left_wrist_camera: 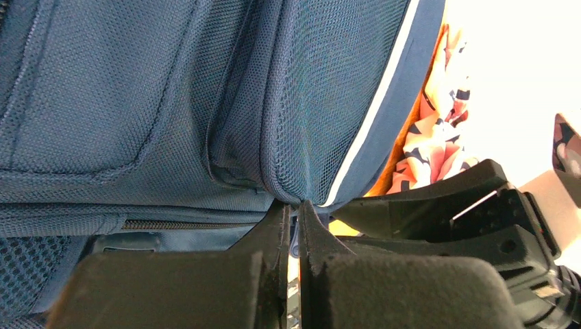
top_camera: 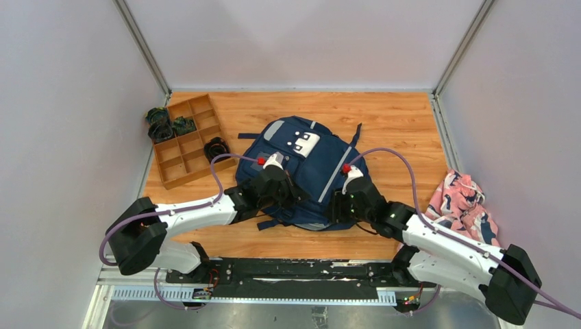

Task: Pack the student bag
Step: Zip the student bag at the center of the board.

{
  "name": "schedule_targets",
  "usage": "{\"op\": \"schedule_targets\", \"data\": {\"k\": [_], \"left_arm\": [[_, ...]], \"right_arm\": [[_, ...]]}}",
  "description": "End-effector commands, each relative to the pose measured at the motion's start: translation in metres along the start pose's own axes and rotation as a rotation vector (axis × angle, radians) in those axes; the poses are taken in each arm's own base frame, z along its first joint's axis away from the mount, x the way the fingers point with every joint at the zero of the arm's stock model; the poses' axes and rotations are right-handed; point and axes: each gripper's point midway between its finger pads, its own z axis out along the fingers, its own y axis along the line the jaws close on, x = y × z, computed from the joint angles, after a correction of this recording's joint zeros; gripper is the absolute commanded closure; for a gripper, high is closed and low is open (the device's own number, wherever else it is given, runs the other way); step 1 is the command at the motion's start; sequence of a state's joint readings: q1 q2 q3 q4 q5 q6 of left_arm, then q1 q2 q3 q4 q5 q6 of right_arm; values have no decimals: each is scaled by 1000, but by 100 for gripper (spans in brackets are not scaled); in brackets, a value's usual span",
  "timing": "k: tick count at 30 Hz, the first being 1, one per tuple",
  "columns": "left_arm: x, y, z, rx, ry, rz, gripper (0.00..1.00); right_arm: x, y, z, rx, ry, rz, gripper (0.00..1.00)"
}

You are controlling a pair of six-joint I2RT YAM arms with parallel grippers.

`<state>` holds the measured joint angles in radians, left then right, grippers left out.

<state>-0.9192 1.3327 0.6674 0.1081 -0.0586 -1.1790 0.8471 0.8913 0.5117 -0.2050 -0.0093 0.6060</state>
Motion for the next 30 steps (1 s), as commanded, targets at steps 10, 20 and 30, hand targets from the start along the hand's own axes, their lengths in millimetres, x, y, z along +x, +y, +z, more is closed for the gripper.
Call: {"op": "schedule_targets", "data": {"k": [10, 20, 30], "left_arm": [[-31, -21, -7, 76, -96, 1, 100], [-84, 15, -35, 3, -213, 50, 100], [-144, 26, -21, -108, -197, 214, 100]], "right_arm": [[8, -27, 10, 146, 0, 0, 100], [-21, -58, -16, 296, -35, -226, 100], [-27, -51, -15, 299, 1, -192, 100]]}}
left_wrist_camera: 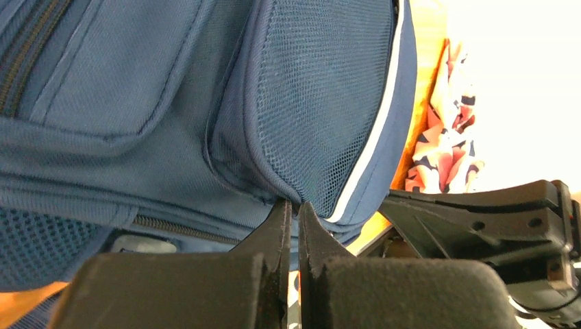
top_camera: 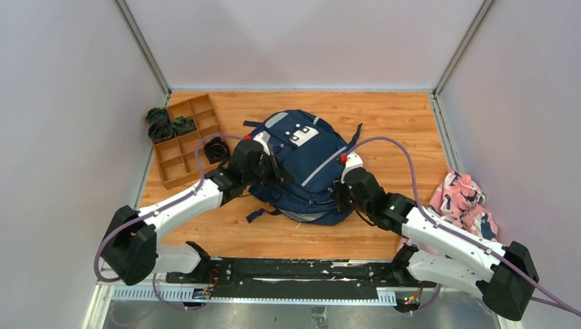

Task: Pack the student bag
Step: Zip the student bag at the center of the board.

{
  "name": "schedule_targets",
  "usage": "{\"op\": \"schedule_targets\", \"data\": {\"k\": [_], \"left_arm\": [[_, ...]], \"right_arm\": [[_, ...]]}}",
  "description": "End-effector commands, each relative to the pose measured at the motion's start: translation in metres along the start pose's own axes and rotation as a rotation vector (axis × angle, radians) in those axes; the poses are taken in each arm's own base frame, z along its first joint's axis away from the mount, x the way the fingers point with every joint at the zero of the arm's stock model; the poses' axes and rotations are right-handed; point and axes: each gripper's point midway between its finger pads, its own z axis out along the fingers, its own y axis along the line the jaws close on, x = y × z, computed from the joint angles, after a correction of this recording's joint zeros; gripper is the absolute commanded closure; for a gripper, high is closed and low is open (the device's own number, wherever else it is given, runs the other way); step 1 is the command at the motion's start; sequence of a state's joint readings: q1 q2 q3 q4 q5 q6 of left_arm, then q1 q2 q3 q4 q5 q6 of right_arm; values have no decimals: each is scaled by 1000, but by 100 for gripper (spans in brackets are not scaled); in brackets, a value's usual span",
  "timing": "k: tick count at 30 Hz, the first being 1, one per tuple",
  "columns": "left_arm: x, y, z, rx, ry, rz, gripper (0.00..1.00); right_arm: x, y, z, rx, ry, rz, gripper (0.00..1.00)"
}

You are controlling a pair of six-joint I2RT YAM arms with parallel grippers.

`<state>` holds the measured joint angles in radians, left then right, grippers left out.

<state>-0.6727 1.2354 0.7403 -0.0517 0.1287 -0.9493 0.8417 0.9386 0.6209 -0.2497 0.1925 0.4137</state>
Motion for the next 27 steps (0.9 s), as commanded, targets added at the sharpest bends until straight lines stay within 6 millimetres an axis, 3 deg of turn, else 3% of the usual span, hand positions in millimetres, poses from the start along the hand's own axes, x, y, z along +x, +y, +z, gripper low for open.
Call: {"op": "schedule_targets", "data": {"k": [1, 8, 10, 12, 13, 14, 16, 21, 27], "left_arm": [[-79, 24, 14, -127, -153, 126, 100], [-100, 18, 56, -163, -59, 248, 100], [-102, 12, 60, -170, 2, 268, 100], [-104, -3, 55, -134, 17, 257, 86], [-101, -5, 50, -120, 11, 238, 66], [-104, -15, 42, -89, -18, 228, 59], [-95, -15, 27, -60, -38, 201, 45], [-64, -22, -3, 15, -33, 125, 42], [-17, -34, 4, 99, 1, 8, 33]], "right_arm": [[26, -16, -8, 68, 144, -7, 100], [27, 53, -8, -131, 143, -13, 100], [24, 63, -5, -140, 150, -19, 100], [20, 65, -2, -129, 147, -15, 100], [17, 65, -1, -120, 140, -14, 100], [14, 63, -1, -110, 130, -15, 100], [11, 60, 0, -95, 117, -25, 100], [11, 56, 5, -80, 116, -48, 100], [10, 57, 11, -81, 128, -65, 100]]}}
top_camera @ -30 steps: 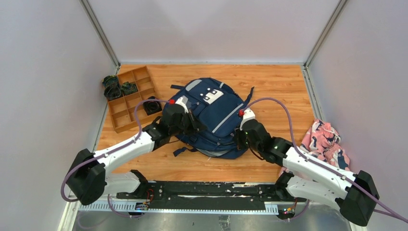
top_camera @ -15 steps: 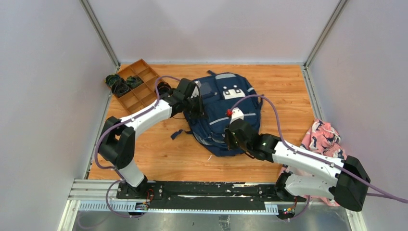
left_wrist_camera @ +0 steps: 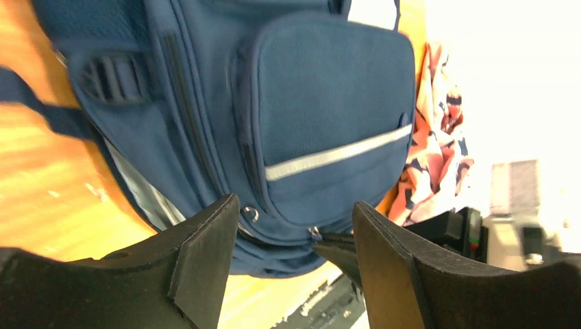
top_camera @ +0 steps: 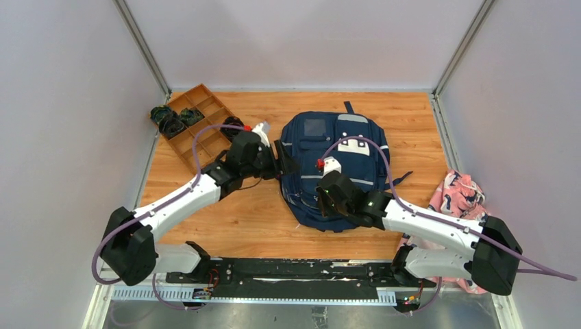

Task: Pack the student bag
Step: Zip the student bag at the center of the board.

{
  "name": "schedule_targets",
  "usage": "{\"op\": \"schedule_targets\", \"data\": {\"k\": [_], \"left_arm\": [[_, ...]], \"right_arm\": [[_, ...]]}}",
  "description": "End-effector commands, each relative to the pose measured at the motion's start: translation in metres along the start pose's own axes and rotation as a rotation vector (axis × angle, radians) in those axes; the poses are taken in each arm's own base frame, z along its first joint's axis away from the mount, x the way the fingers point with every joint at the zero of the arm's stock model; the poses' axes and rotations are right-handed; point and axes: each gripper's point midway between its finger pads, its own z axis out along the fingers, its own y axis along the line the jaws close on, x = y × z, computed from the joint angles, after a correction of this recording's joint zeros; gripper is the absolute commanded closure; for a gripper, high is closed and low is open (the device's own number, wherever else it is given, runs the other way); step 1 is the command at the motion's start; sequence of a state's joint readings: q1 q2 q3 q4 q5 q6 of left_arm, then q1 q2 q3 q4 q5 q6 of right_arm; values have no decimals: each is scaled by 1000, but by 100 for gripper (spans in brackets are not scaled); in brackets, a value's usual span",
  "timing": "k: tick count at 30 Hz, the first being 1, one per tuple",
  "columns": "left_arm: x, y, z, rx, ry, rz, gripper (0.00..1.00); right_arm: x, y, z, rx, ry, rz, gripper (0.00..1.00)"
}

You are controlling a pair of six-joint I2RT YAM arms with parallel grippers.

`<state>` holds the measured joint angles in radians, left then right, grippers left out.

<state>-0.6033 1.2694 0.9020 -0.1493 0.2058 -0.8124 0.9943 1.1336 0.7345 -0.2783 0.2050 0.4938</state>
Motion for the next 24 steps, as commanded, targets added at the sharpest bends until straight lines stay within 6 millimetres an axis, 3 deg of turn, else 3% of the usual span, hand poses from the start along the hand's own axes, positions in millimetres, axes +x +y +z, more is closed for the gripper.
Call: {"op": "schedule_targets", "data": {"k": [1, 14, 16, 18, 19, 24], "left_arm": [[27, -10, 16, 48, 19, -113, 33], [52, -11, 62, 67, 107, -177, 42], [52, -12, 62, 78, 104, -183, 58], [50, -12, 61, 78, 86, -187, 94], [44, -11, 58, 77, 67, -186, 100], [5, 11, 37, 39, -29, -177, 100]], "right_arm": [[-6, 8, -1, -24, 10, -24, 100], [-9, 6, -7, -20, -6, -14, 100], [-7, 4, -8, -12, -6, -13, 100], [-6, -1, -9, 4, -5, -17, 100], [-5, -5, -11, 20, -4, -18, 100], [-1, -40, -24, 111, -18, -33, 100]]}}
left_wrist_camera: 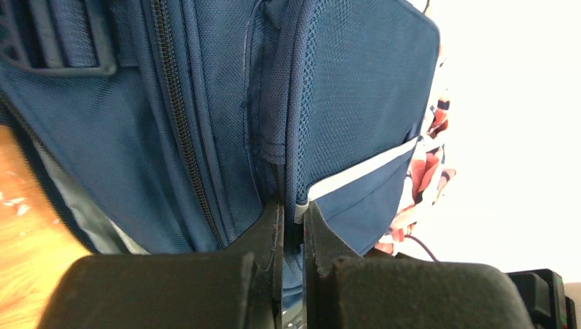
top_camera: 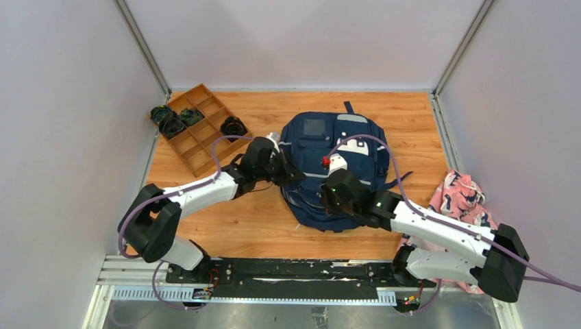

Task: Pack the student bag
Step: Zip the student bag at the center of the board.

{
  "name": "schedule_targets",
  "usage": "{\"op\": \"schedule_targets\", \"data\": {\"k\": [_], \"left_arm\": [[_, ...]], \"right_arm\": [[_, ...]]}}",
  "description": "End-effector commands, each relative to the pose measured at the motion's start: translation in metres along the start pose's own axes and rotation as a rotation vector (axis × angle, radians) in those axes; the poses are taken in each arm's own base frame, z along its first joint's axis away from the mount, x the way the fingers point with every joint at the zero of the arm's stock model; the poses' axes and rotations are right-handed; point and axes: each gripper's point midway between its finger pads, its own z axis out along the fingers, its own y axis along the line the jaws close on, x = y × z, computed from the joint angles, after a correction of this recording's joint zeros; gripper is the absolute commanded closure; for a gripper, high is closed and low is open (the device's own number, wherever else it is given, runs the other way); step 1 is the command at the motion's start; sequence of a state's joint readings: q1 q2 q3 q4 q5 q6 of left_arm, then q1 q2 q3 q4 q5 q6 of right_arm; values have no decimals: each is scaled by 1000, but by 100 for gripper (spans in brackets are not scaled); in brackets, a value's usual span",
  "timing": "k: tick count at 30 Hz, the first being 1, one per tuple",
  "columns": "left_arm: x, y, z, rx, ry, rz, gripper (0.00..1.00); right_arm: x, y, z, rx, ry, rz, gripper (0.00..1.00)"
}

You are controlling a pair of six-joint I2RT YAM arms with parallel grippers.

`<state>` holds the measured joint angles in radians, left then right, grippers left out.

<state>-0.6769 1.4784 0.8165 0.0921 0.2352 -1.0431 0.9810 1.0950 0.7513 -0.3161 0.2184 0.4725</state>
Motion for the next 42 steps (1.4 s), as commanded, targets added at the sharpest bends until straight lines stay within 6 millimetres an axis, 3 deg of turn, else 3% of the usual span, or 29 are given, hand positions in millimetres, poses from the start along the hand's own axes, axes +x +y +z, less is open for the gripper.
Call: {"op": "schedule_targets", "data": {"k": [1, 6, 10, 11, 12, 14, 17, 20, 24, 28, 32, 35, 42], "left_arm": [[-54, -5, -31, 22, -159, 37, 100], [-102, 9, -52, -79, -260, 127, 100], [-132, 1, -37, -114, -240, 213, 99], [-133, -2, -30, -114, -203, 236, 84], [-130, 0, -22, -126, -151, 240, 66], [-127, -16, -21, -84, -113, 257, 53], [-120, -37, -39, -86, -167, 313, 38], [-97, -50, -57, -76, -192, 319, 36], [-61, -49, -64, -45, -219, 184, 36], [-26, -49, -53, -7, -183, 67, 35], [-6, -39, -41, -194, -110, 32, 34], [11, -42, -27, -225, -77, 1, 34], [19, -39, 10, -182, -74, -90, 36]], "right_arm": [[10, -42, -17, 121, 1, -31, 100], [23, -87, -28, 234, 12, 18, 100], [14, -86, -31, 199, -10, 70, 100], [10, -81, -30, 173, -16, 75, 100], [5, -76, -30, 151, -22, 79, 100], [-2, -68, -30, 119, -26, 87, 100], [-9, -60, -30, 91, -30, 98, 100], [-12, -53, -25, 56, -30, 106, 100], [-11, -49, -17, 43, -16, 104, 100], [-10, -47, -12, 36, -2, 97, 100], [-9, -47, -11, 38, 5, 96, 100], [-8, -47, -11, 38, 5, 100, 100], [-8, -48, -16, 37, -3, 112, 100]]}}
